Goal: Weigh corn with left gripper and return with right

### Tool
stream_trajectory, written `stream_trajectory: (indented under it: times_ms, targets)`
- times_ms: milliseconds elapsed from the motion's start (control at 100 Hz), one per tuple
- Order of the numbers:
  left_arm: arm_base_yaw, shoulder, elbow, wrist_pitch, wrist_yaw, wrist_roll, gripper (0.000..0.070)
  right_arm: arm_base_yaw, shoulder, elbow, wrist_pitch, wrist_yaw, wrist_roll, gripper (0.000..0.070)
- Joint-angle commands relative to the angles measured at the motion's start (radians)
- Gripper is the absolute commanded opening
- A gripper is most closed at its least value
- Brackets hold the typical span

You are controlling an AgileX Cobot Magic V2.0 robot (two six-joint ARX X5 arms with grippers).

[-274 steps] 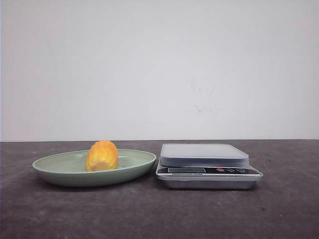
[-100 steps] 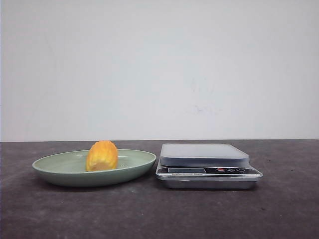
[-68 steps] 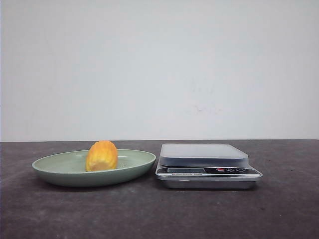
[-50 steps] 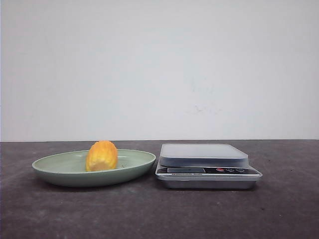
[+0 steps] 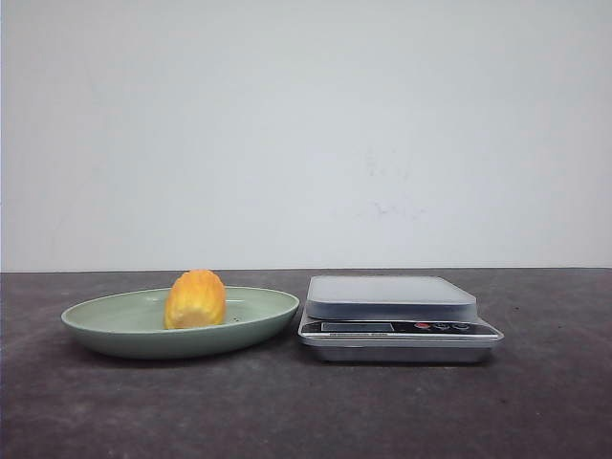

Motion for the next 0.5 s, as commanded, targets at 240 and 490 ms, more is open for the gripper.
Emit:
stream_trajectory:
  times_ms: [240, 490]
  targets:
    - [0.001, -0.001, -0.018, -0.004, -0.001, 0.012, 0.0015, -0.002, 0.0, -0.002, 0.018, 0.001, -0.004, 0.0004]
    - [0.001, -0.001, -0.018, -0.004, -0.001, 0.012, 0.0015, -0.002, 0.0, -0.002, 0.018, 0.0, -0.004, 0.0004]
